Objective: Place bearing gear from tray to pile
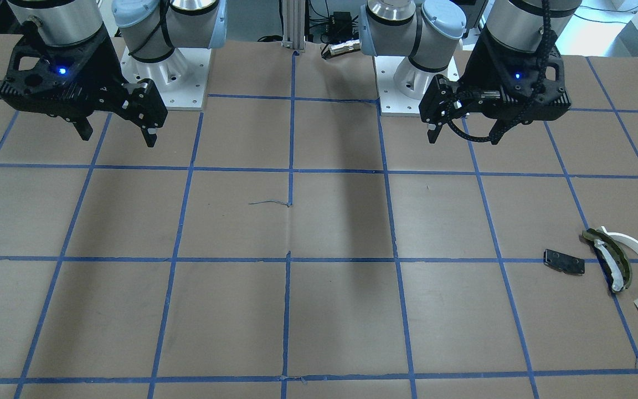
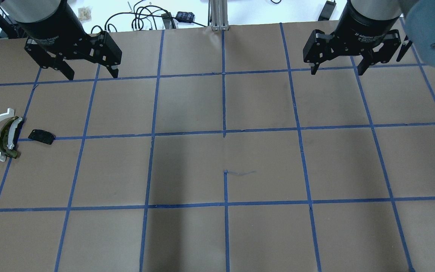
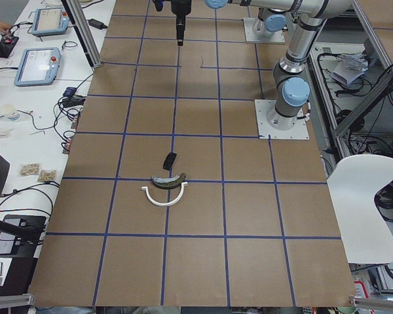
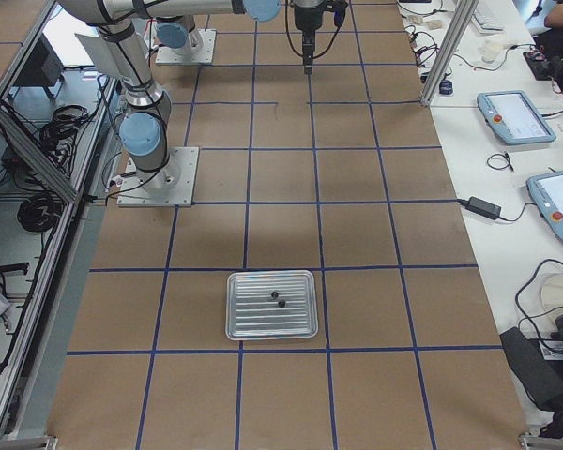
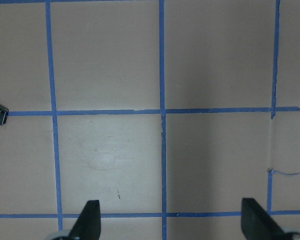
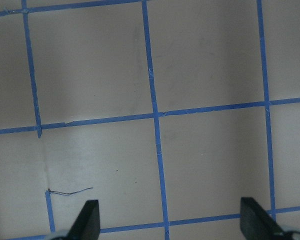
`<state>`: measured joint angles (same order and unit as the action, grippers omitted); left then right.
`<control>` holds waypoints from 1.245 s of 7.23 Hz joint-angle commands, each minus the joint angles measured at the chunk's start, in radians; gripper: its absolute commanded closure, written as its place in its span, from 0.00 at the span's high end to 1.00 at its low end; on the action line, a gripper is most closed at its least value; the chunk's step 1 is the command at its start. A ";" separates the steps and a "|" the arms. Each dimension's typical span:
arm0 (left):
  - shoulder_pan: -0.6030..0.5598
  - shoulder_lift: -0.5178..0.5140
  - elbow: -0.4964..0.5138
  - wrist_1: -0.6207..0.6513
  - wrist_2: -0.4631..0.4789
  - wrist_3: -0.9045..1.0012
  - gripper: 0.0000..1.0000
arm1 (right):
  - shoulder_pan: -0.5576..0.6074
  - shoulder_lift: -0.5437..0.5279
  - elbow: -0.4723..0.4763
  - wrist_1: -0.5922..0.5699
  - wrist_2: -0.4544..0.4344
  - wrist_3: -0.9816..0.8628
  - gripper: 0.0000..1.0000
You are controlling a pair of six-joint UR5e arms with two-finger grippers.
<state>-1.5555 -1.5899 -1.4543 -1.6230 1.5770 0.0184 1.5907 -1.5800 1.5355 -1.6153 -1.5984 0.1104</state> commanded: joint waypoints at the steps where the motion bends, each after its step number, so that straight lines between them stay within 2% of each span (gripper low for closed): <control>1: 0.000 -0.001 0.000 0.000 0.000 0.000 1.00 | 0.000 0.000 0.000 -0.002 0.000 0.000 1.00; 9: 0.000 -0.004 0.003 0.026 -0.011 -0.006 1.00 | 0.000 -0.008 0.009 0.015 0.003 -0.043 1.00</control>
<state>-1.5555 -1.5993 -1.4448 -1.5987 1.5660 0.0108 1.5907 -1.5865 1.5451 -1.6019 -1.5908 0.0842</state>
